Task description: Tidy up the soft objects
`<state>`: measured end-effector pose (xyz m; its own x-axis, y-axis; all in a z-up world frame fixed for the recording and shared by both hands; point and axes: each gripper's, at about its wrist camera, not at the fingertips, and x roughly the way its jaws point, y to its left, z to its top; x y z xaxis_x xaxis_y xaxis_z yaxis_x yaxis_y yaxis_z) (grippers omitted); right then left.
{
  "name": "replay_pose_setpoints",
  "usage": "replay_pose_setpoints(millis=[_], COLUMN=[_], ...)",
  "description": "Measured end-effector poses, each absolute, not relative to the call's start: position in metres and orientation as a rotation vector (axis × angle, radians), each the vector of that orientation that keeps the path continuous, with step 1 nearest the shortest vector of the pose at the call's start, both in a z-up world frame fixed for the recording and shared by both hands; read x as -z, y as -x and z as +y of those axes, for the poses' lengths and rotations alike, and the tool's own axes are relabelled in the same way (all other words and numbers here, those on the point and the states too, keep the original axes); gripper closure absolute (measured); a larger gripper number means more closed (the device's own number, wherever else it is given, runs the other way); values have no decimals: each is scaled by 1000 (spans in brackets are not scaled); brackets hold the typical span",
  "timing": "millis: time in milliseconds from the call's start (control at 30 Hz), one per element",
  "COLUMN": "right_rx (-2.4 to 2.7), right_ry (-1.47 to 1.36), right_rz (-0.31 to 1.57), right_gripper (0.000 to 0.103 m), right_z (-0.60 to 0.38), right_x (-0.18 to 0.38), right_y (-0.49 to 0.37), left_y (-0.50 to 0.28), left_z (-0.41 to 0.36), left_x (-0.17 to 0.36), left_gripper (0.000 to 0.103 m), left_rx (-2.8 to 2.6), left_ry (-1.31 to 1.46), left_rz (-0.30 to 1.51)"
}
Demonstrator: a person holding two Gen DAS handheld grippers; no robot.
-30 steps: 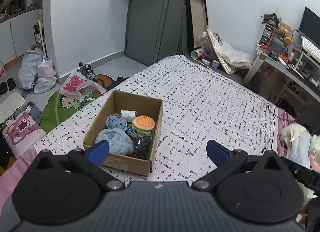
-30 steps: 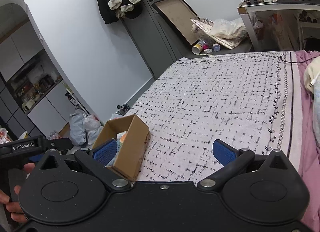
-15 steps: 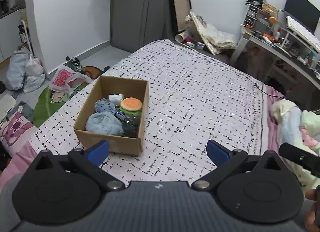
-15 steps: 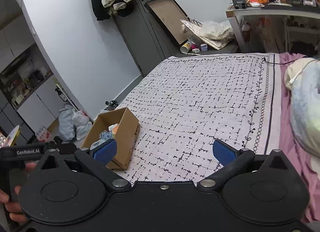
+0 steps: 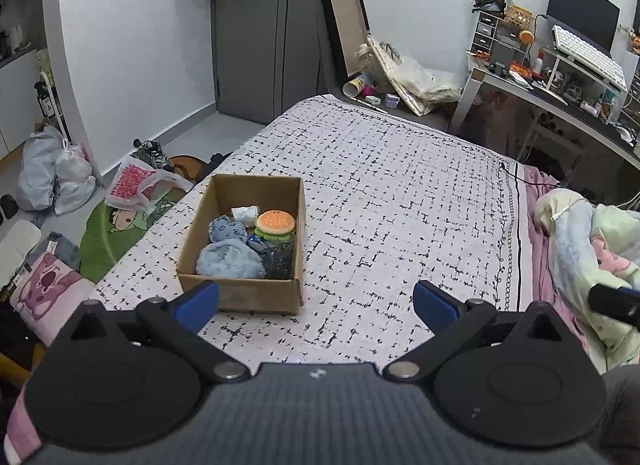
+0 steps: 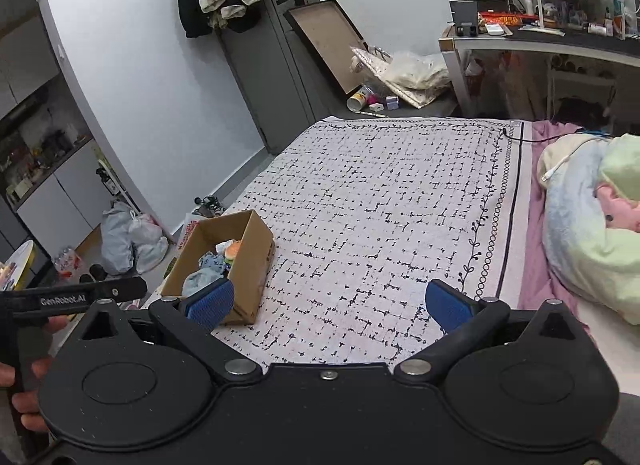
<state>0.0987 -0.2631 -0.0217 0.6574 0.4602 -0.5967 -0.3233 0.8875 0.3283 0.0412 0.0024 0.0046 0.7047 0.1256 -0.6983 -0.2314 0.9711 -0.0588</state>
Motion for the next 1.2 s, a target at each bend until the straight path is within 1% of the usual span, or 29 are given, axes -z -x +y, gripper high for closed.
replay_pose_setpoints(millis=[167, 533, 1200], right_rx=[-435, -456, -431], right_ry=[-153, -145, -155], right_rz=[734, 727, 746], right_gripper=[0, 0, 0], right_z=[-260, -259, -259], right_x=[11, -1, 1], right_y=[-85, -64, -58], left_y=[-29, -13, -1], left_z=[3, 1, -3], left_x=[-10, -23, -28], left_gripper=[0, 0, 0], left_rx=[-190, -189, -171], left_ry=[138, 134, 136], left_rz=[749, 734, 728])
